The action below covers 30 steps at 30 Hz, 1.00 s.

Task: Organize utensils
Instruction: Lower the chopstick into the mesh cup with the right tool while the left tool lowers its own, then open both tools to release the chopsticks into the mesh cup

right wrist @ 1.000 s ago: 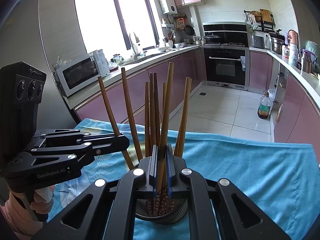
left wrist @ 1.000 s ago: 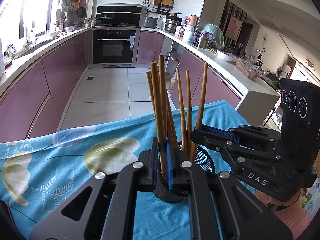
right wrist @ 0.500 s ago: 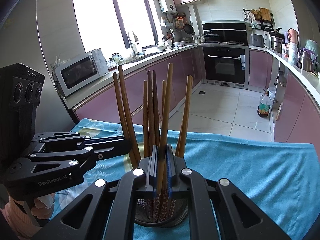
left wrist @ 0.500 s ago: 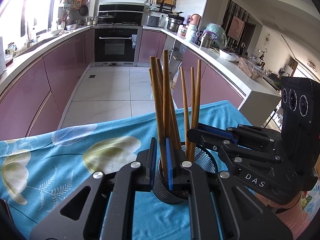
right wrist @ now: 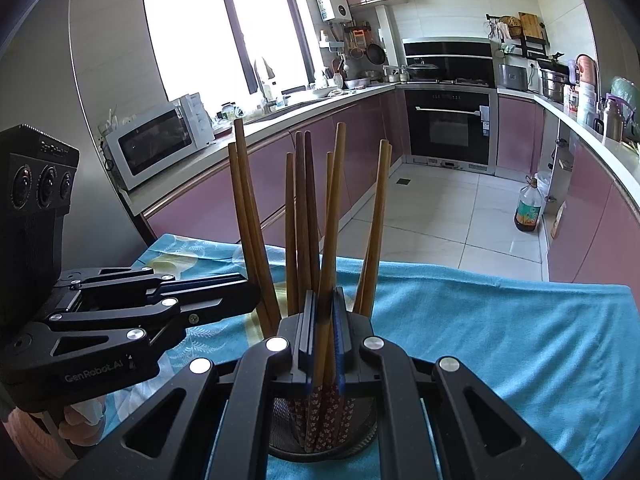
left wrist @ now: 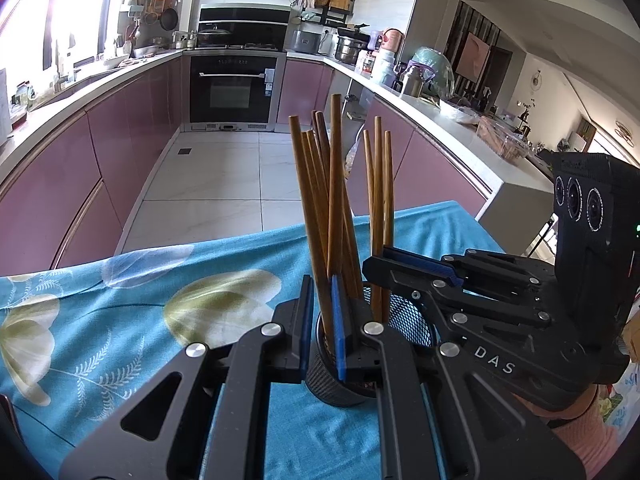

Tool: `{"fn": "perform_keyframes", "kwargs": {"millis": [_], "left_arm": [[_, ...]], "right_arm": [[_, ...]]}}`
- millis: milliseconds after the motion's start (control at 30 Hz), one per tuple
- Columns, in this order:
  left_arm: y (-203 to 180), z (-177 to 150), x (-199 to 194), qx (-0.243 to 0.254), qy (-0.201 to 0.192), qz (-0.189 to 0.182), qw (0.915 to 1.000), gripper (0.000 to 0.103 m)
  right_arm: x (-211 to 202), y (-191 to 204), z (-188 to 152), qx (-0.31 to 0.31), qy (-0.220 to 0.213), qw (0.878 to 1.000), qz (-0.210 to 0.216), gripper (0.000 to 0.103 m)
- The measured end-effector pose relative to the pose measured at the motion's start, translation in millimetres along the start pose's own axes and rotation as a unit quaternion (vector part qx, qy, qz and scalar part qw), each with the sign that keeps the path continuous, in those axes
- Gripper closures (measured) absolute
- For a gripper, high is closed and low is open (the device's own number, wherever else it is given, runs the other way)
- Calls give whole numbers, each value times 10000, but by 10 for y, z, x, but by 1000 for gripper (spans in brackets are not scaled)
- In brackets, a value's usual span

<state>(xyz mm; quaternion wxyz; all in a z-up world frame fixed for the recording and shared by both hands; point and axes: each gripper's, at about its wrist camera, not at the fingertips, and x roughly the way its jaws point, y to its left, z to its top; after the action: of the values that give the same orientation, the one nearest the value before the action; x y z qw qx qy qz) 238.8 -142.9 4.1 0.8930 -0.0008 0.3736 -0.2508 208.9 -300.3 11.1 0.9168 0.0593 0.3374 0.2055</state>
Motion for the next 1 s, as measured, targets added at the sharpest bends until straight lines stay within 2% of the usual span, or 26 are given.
{"fn": "perform_keyframes", "kwargs": {"millis": [200, 467, 800, 833, 900, 1000], "left_arm": [[7, -26, 31, -25, 15, -13, 10000, 94], [16, -93, -19, 9, -130, 86, 9999, 80], [-6, -168, -91, 30, -271, 198, 9994, 69], [3, -181, -97, 28, -285, 208, 9994, 68], [-4, -199, -114, 32, -324, 235, 9992, 65], [21, -242, -155, 16, -391, 268, 9989, 58]], "right_arm": [[4, -10, -3, -4, 6, 10000, -4, 96], [-15, 62, -31, -12, -46, 10000, -28, 96], [-69, 93, -49, -24, -109, 9999, -43, 95], [-79, 97, -52, -28, -119, 9999, -44, 94], [-101, 96, -62, -28, -156, 9999, -45, 86], [-139, 105, -89, -57, -216, 9997, -101, 84]]}}
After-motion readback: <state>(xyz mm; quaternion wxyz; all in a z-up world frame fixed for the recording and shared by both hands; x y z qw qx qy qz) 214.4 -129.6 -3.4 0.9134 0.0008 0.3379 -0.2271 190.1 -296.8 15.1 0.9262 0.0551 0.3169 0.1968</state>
